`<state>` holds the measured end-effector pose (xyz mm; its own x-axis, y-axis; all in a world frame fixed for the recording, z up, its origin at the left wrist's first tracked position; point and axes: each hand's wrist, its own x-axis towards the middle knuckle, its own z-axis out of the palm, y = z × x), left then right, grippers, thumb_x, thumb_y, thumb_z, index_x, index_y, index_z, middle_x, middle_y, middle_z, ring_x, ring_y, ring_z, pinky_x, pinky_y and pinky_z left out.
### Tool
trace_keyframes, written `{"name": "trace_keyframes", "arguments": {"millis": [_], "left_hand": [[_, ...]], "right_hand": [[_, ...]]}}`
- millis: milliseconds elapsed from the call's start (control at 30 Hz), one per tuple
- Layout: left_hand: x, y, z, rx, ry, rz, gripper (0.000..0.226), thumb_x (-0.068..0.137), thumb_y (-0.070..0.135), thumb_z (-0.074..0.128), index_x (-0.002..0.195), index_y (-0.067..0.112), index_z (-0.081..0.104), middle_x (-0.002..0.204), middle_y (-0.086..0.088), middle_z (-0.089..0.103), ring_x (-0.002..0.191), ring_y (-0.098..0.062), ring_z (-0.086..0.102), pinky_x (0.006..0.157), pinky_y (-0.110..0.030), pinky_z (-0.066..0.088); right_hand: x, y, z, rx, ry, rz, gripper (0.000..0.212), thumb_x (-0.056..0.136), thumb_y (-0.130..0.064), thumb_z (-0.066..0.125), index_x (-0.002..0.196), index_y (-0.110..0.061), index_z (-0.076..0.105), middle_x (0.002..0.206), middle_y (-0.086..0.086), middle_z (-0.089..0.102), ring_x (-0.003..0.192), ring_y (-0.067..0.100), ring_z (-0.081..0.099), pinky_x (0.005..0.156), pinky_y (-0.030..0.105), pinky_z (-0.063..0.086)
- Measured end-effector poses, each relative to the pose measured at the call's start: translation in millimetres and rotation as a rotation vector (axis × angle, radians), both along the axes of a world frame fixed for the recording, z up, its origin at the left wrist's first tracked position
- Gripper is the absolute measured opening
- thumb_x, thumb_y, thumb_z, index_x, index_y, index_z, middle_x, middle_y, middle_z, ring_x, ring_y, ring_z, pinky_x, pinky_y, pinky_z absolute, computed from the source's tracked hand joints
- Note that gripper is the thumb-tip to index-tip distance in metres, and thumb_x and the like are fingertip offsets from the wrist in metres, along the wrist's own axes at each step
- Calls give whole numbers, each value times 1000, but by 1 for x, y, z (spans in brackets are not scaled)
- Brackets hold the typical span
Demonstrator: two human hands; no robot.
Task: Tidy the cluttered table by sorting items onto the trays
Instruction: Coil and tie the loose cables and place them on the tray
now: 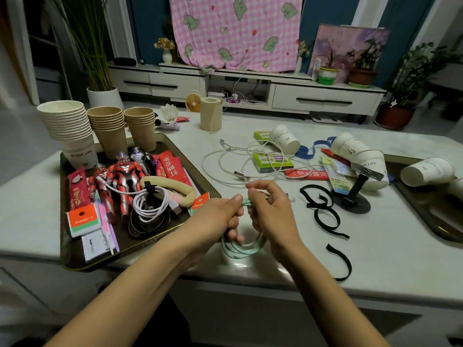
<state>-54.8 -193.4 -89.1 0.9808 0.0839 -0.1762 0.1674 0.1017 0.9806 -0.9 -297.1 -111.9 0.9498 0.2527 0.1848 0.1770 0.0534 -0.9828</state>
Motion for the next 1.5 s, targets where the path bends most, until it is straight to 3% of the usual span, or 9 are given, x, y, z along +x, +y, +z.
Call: {"name": "trace_keyframes", "arguments": {"millis": [233,467,567,733,900,1067,1167,1367,1500], "left_hand": [[20,12,11,-8,-73,100,35,100,27,37,70,11,45,37,10,30,30,-4,25,46,-22,38],[37,16,6,21,-115,196,38,100,23,34,66,10,42,32,9,29,27,-4,25,43,-20,34],[40,14,2,-24,-131,254,38,101,21,33,66,9,41,36,7,32,32,-7,29,43,-19,35],[36,9,2,-27,-141,310,37,101,19,34,67,8,44,58,-5,44,35,-9,43,41,-15,37],[29,4,5,-93,-122,267,36,100,21,36,68,8,45,46,2,30,29,-3,24,34,-12,27],[23,-4,5,-103,-92,214,36,100,23,36,68,8,45,39,7,30,29,-3,22,34,-11,25],[19,-13,2,-129,-66,176,37,100,24,36,68,9,43,36,9,28,28,-3,20,34,-11,24],[10,-19,0,-100,-40,136,37,100,25,37,68,9,45,38,8,28,29,-4,22,34,-13,26],[5,-21,0,-86,-37,110,36,100,25,37,69,8,45,39,8,28,31,-5,22,35,-14,26]], "right_hand": [[33,-10,24,-105,55,178,16,92,-16,55,92,-2,63,66,7,58,50,15,57,49,24,50],[25,5,11,-140,47,103,30,99,-27,40,89,-22,67,72,-16,66,66,-5,57,68,13,47],[20,6,9,-43,304,239,32,98,-39,37,106,-25,64,97,-2,66,83,10,63,81,29,51],[11,0,14,155,609,411,39,96,-37,41,127,-16,53,87,11,67,83,24,65,78,37,51],[1,-32,18,-12,445,447,30,94,-26,48,124,-24,50,95,15,71,78,30,69,64,30,57],[13,-98,26,-325,119,-57,13,88,-10,58,99,-16,64,80,9,70,56,7,61,52,18,48],[21,-135,22,-730,-58,-257,10,88,-11,60,87,-19,65,86,4,67,69,9,59,63,23,46],[-5,-153,17,-1049,-110,151,15,72,-46,69,82,-36,64,88,-16,62,80,-2,56,64,13,45],[-18,-141,0,-1253,-310,205,14,78,-38,70,81,-34,57,89,-12,51,81,0,44,73,16,38]]}}
